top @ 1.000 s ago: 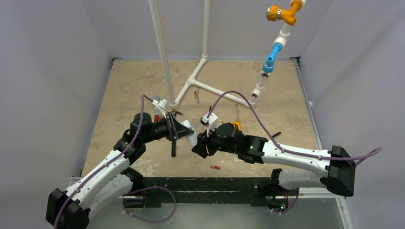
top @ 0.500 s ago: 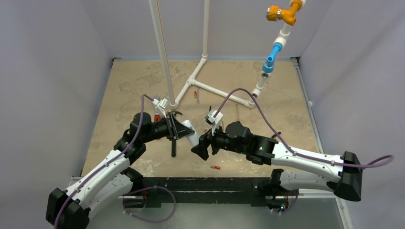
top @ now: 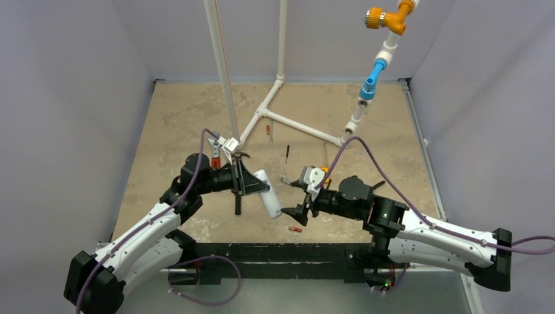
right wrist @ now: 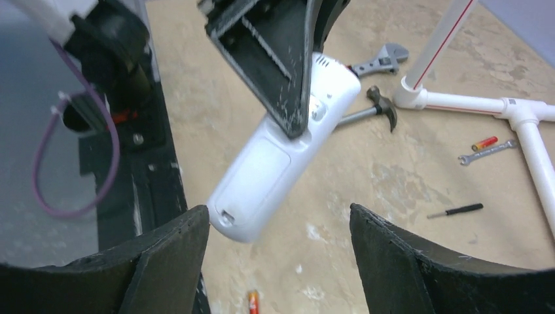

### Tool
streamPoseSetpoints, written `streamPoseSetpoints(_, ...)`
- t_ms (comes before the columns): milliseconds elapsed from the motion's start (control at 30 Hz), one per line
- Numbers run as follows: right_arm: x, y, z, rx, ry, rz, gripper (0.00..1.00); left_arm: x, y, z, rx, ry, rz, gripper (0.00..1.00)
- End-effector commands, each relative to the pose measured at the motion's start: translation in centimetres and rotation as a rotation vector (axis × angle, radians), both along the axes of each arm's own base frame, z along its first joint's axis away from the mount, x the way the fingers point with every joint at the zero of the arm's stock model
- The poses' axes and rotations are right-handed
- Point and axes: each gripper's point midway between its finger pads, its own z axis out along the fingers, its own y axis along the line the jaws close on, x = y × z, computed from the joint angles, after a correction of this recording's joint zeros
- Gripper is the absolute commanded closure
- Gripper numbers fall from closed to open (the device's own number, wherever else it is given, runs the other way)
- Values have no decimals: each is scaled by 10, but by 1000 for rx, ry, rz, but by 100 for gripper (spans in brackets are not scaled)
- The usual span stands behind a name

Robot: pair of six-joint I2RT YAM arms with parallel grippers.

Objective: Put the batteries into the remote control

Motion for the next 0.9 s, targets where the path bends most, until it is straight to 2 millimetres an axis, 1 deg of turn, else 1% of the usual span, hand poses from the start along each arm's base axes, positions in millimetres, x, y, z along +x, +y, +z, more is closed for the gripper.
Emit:
streamPoseSetpoints(0, -16, -11, -10, -102, -184, 154, 26, -15, -7, 14, -60, -67, -113, 100)
streamPoseSetpoints(133, -30, -14, 0, -72, -304, 257, 30, -18, -7, 9, -53, -56, -129, 100)
streamPoseSetpoints(267, -47, -10, -1, -52, -398, 386, 36, -22, -11, 7, -62, -40, -154, 100)
streamPoseSetpoints(400, -54, -2, -5, -34, -440, 454, 44, -26, -14, 9, -79, -41, -172, 100)
streamPoseSetpoints(533, -54, 5, -14, -62, -446, 483, 49, -28, -15, 11, -85, -47, -187, 100)
streamPoseSetpoints(833, -52, 14, -29, -120, -448, 503, 54, -29, -18, 13, -93, -41, -200, 100)
streamPoseSetpoints(867, -51, 17, -26, -111, -460, 494, 55, -29, -19, 14, -97, -41, -203, 100)
